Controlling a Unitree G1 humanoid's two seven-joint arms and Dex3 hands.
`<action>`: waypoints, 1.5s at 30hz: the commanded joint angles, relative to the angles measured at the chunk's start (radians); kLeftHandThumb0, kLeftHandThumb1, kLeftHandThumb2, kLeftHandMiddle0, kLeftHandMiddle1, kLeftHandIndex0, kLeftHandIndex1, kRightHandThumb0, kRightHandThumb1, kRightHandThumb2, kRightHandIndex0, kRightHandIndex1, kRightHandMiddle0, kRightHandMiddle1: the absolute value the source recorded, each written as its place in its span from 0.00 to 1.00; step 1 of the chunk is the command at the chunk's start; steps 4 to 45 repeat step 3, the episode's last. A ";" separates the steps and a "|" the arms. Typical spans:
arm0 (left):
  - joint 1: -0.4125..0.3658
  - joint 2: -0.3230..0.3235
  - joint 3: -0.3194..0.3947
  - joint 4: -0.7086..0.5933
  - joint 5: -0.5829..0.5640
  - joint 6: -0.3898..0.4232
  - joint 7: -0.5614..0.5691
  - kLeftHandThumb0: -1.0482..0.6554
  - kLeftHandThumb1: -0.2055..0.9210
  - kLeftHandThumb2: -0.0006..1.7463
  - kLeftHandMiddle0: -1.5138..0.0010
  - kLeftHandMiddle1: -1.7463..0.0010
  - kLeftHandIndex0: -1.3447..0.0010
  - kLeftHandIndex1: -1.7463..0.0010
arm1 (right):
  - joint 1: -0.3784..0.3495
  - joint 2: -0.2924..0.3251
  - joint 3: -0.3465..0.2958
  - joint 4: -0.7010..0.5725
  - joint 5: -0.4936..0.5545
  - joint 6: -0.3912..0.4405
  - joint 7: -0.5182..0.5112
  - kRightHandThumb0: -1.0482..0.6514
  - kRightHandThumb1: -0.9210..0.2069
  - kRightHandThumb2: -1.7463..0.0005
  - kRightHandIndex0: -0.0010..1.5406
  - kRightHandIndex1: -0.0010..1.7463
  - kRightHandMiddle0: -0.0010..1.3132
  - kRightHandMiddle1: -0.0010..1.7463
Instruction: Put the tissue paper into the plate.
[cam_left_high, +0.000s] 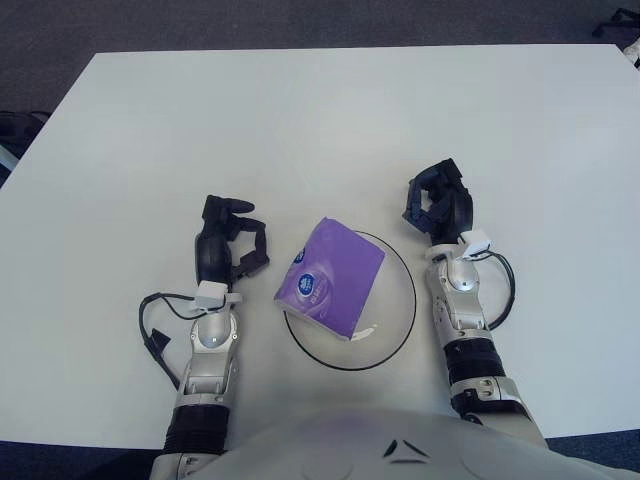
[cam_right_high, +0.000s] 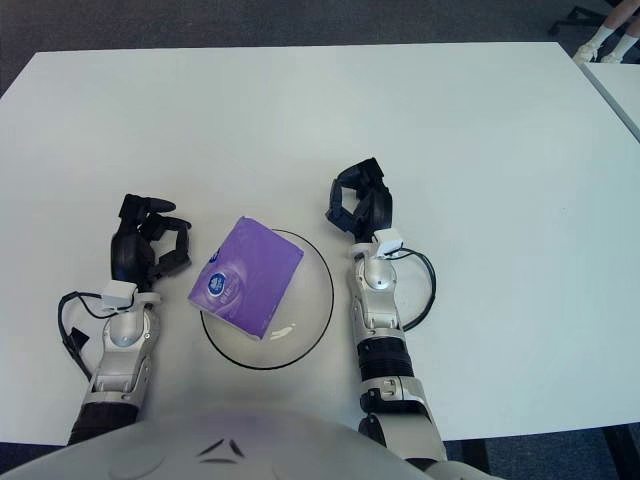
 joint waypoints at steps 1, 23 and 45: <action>0.087 -0.016 -0.013 0.086 0.016 0.039 0.001 0.61 0.57 0.62 0.56 0.20 0.73 0.00 | 0.105 0.012 -0.003 0.086 -0.004 0.010 -0.007 0.36 0.38 0.36 0.50 1.00 0.36 1.00; 0.090 -0.016 -0.016 0.082 0.020 0.041 0.000 0.61 0.57 0.62 0.56 0.19 0.73 0.00 | 0.116 0.013 -0.004 0.104 -0.002 -0.006 -0.006 0.36 0.39 0.36 0.50 1.00 0.37 1.00; 0.090 -0.016 -0.016 0.082 0.020 0.041 0.000 0.61 0.57 0.62 0.56 0.19 0.73 0.00 | 0.116 0.013 -0.004 0.104 -0.002 -0.006 -0.006 0.36 0.39 0.36 0.50 1.00 0.37 1.00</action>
